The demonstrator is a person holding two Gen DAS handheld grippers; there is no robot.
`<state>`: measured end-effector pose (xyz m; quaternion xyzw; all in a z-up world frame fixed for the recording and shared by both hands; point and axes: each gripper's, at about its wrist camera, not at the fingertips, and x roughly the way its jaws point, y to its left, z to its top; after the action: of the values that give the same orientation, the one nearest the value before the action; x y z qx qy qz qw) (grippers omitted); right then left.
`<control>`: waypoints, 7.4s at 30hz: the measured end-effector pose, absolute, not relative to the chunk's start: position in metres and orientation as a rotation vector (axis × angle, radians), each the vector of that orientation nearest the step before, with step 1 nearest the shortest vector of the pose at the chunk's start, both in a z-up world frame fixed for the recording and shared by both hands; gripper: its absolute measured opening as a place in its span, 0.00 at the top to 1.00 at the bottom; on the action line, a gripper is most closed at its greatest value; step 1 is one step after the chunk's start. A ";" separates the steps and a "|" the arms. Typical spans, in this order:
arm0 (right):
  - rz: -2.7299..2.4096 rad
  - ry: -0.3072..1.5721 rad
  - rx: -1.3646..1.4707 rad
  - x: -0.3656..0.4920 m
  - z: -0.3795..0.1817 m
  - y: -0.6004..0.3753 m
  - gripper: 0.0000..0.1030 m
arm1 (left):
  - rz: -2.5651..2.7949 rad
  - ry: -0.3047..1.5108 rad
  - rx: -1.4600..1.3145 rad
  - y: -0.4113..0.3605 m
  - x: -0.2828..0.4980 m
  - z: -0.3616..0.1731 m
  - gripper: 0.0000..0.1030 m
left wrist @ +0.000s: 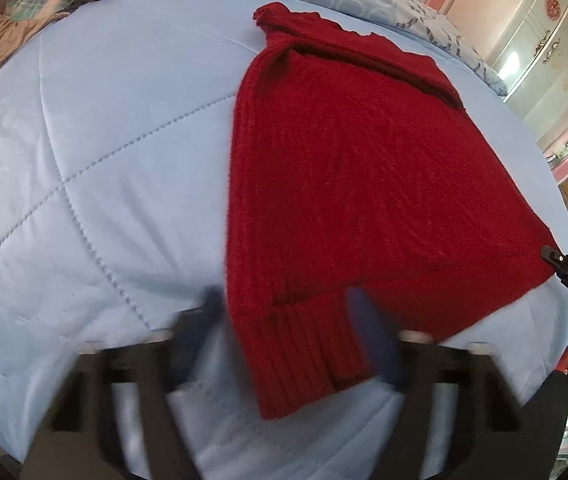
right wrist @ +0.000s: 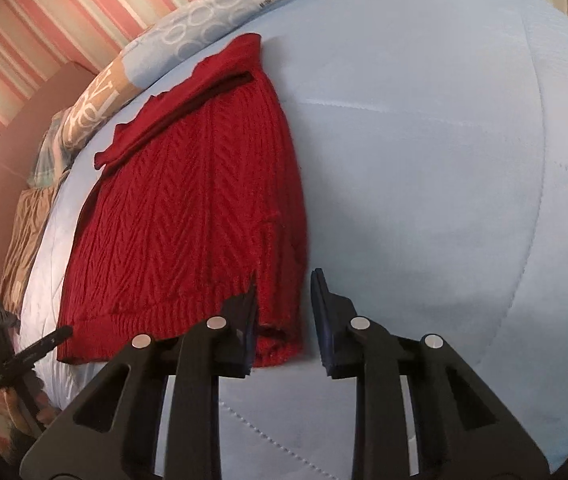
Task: Fold small clothes
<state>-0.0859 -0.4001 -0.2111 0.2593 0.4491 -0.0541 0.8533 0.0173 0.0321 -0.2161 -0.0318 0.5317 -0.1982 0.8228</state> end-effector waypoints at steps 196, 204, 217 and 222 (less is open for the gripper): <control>-0.129 0.735 0.863 0.197 -0.248 -0.455 0.22 | -0.246 0.957 0.195 -0.203 0.282 -0.209 0.17; -0.127 0.709 0.750 0.201 -0.235 -0.441 0.64 | -0.239 0.952 0.204 -0.207 0.280 -0.213 0.17; -0.151 0.632 0.364 0.213 -0.162 -0.357 0.71 | -0.320 0.918 0.092 -0.131 0.267 -0.176 0.16; -0.081 0.627 0.160 0.231 -0.136 -0.266 0.73 | -0.220 0.928 0.052 -0.027 0.264 -0.163 0.16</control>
<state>0.2308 -0.2657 -0.1360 0.0786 0.3081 -0.0397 0.9473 0.2638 -0.0268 -0.1629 0.0252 0.4466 -0.1059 0.8881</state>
